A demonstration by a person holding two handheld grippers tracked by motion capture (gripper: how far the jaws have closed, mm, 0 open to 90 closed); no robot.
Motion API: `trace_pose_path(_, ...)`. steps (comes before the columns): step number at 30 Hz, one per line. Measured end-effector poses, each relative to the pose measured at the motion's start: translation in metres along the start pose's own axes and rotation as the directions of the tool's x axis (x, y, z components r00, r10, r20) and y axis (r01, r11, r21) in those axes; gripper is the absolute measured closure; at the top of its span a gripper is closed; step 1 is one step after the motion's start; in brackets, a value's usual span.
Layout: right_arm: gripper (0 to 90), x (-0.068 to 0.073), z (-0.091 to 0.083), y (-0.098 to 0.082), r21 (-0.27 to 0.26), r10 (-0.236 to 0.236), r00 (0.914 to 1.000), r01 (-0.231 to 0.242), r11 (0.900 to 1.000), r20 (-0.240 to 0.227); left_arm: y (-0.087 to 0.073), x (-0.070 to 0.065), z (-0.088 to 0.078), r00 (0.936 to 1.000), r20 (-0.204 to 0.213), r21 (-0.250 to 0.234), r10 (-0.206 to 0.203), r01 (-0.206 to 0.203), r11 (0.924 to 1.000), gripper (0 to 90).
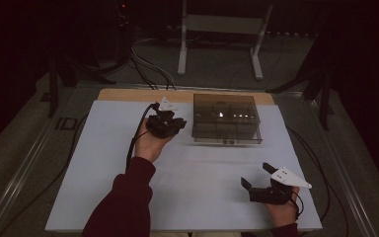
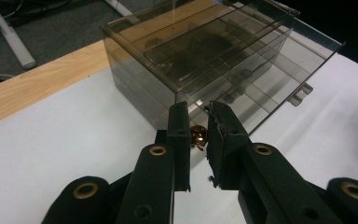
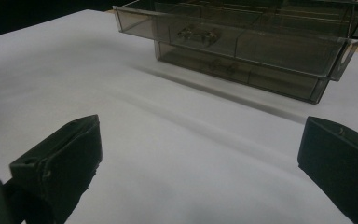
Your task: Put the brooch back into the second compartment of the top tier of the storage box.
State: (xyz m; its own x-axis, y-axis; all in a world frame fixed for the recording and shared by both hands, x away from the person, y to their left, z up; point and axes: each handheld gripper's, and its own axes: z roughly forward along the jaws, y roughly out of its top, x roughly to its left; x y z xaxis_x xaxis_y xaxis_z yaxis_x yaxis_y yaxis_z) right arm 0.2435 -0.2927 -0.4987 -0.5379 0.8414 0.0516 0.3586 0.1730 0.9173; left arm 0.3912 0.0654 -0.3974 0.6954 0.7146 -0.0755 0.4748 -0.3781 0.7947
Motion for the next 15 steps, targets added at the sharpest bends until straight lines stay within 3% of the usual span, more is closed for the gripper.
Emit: trace_pose_path(15,0.0,0.000,0.000,0.000,0.000,0.000,1.0000,0.000,1.000,-0.002,0.012,-0.011,0.022,0.9997,0.023,-0.006,0.013,-0.012,0.9999,80.8)
